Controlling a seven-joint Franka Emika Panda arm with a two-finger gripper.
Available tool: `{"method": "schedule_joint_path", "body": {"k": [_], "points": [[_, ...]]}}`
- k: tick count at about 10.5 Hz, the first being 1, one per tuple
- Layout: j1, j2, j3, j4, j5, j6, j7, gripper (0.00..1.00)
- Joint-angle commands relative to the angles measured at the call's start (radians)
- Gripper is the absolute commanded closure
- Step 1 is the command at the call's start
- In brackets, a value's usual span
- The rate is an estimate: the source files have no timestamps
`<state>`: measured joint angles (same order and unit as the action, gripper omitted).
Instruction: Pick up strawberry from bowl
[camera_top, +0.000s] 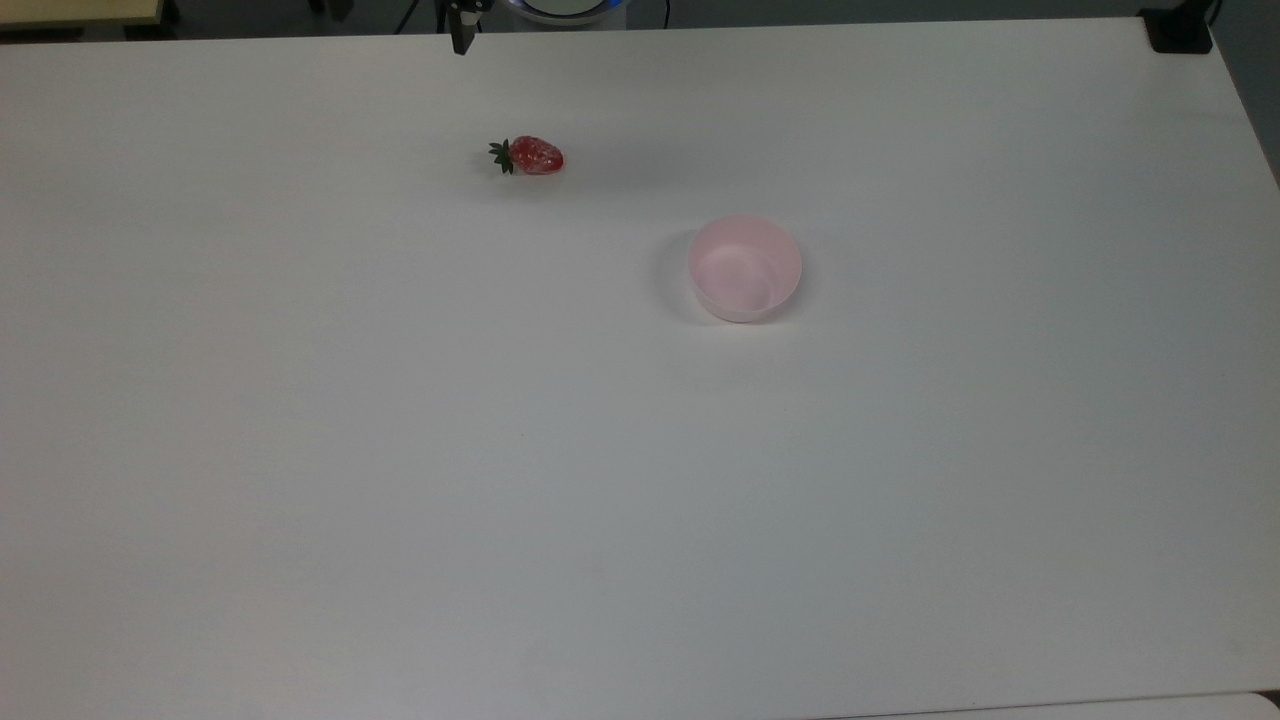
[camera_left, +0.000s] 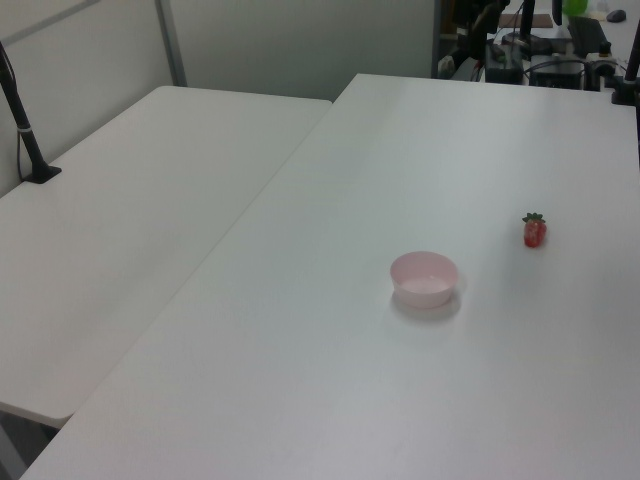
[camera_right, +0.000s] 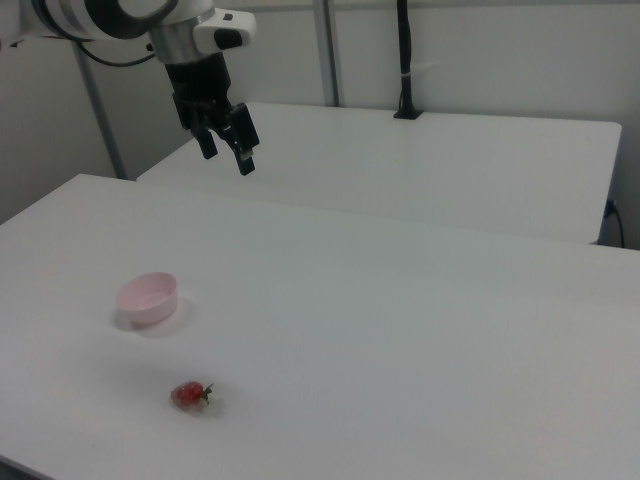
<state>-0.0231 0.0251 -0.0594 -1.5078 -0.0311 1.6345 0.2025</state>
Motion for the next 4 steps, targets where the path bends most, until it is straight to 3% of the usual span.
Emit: {"method": "schedule_joint_path", "body": {"k": [1, 4], "points": [[0.025, -0.014, -0.026, -0.015, 0.014, 0.025, -0.054, 0.00], [0.025, -0.013, -0.025, -0.015, 0.017, 0.025, -0.054, 0.00]]}}
